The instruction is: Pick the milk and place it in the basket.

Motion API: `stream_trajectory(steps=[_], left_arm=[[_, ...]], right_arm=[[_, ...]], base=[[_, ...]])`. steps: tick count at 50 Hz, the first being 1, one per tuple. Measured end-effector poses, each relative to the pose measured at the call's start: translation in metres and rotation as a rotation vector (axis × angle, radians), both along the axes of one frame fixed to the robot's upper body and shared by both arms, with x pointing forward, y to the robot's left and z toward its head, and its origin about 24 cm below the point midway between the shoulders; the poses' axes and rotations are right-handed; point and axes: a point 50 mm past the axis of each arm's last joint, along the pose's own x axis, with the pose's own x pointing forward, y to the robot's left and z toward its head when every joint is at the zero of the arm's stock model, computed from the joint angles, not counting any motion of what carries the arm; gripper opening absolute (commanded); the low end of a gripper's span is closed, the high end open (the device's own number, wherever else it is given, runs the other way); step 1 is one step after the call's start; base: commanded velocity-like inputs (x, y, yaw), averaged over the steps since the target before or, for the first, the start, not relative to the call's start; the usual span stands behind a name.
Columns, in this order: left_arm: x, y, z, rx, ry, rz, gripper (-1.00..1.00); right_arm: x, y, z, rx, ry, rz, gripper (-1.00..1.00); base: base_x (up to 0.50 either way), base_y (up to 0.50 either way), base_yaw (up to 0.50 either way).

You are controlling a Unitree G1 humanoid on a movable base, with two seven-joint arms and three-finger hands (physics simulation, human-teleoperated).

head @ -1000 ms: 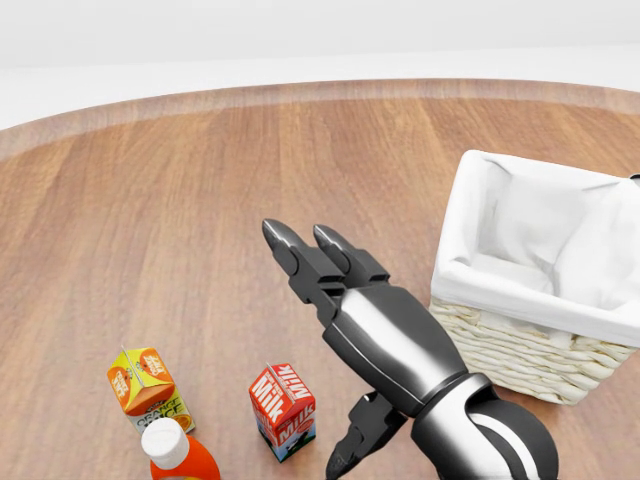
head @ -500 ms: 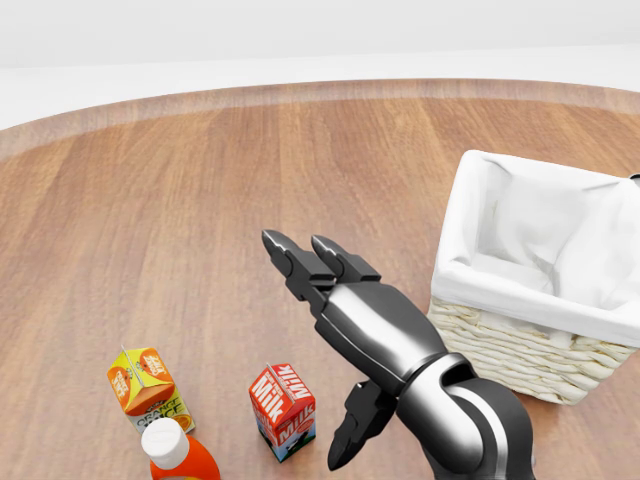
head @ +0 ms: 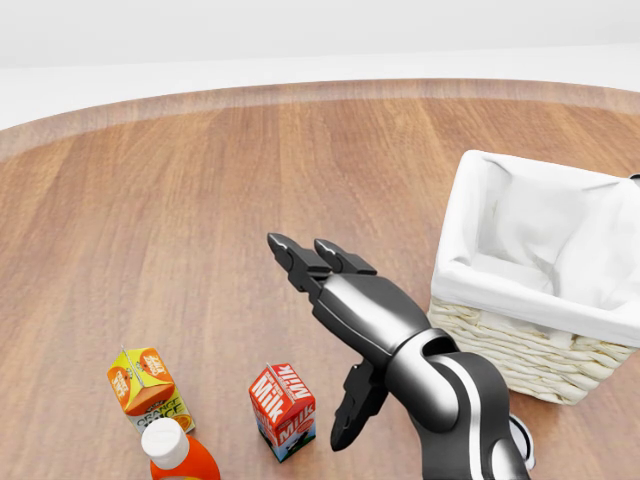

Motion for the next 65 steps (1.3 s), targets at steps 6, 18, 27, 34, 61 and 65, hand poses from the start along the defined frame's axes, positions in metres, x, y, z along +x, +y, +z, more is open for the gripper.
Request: stream_trajectory(steps=[6,18,27,34,61,65], left_arm=[[0.000,0.000,0.000,0.000,0.000,0.000,1.00],[0.000,0.000,0.000,0.000,0.000,0.000,1.00],[0.000,0.000,0.000,0.001,0.000,0.000,1.00],[0.000,0.000,0.000,0.001,0.000,0.000,1.00],[0.000,0.000,0.000,0.000,-0.003,-0.004,1.00],[0.000,0.000,0.000,0.000,-0.003,-0.005,1.00]], right_arm=[[0.004,0.002,-0.001,-0.010,0.009,0.001,1.00],[0.010,0.007,-0.002,-0.030,0.020,0.011,1.00],[0.012,0.013,-0.003,-0.040,0.027,0.019,1.00],[0.012,0.016,-0.006,-0.045,0.035,0.026,1.00],[0.012,0.023,-0.017,-0.050,0.077,0.037,1.00],[0.012,0.023,-0.020,-0.050,0.086,0.034,1.00]], base=[[0.00,0.00,0.00],[0.00,0.00,0.00],[0.00,0.00,0.00],[0.00,0.00,0.00],[0.00,0.00,0.00],[0.00,0.00,0.00]])
